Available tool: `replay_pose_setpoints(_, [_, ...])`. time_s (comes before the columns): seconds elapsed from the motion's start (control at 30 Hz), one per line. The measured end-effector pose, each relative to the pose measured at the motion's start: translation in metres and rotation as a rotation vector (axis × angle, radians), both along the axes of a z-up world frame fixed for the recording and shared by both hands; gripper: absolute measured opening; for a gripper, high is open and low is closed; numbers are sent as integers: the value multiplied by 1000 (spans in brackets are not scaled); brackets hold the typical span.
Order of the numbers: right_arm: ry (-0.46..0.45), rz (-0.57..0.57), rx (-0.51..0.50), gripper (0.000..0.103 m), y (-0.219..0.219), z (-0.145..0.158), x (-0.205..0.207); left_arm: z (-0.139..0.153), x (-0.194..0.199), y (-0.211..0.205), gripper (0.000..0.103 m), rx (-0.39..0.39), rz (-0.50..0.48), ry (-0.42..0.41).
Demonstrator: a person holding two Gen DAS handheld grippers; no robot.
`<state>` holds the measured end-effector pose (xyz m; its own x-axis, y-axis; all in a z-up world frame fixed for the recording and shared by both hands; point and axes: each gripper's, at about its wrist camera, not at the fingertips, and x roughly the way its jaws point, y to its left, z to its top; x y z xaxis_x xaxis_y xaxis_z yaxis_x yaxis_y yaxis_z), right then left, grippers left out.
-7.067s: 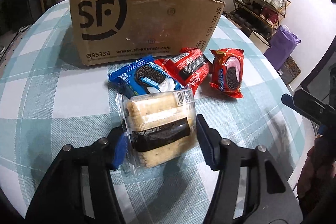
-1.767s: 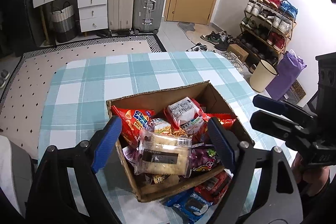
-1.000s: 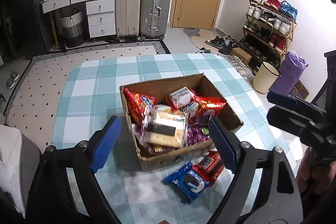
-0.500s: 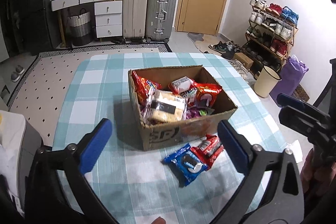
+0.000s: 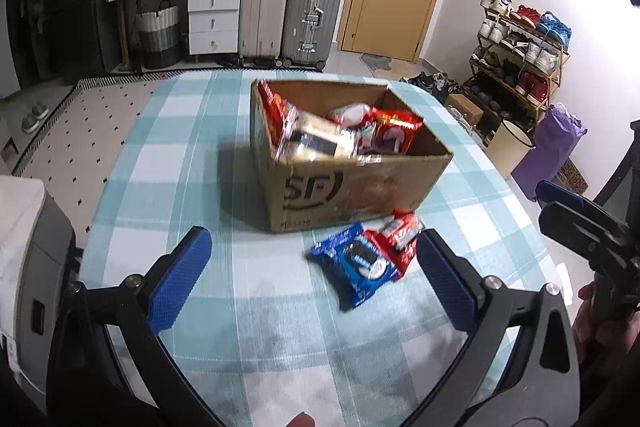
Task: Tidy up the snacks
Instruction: 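Withdraw both tools from the box toward the blue and red packs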
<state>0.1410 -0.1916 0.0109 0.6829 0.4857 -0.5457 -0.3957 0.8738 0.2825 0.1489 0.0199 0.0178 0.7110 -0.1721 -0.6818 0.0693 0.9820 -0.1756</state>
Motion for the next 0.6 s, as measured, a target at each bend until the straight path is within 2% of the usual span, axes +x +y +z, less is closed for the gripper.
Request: replay_pose_setpoints(0.6, [107, -29, -27, 99, 0, -63, 17, -72, 5, 1, 102, -27, 21, 81])
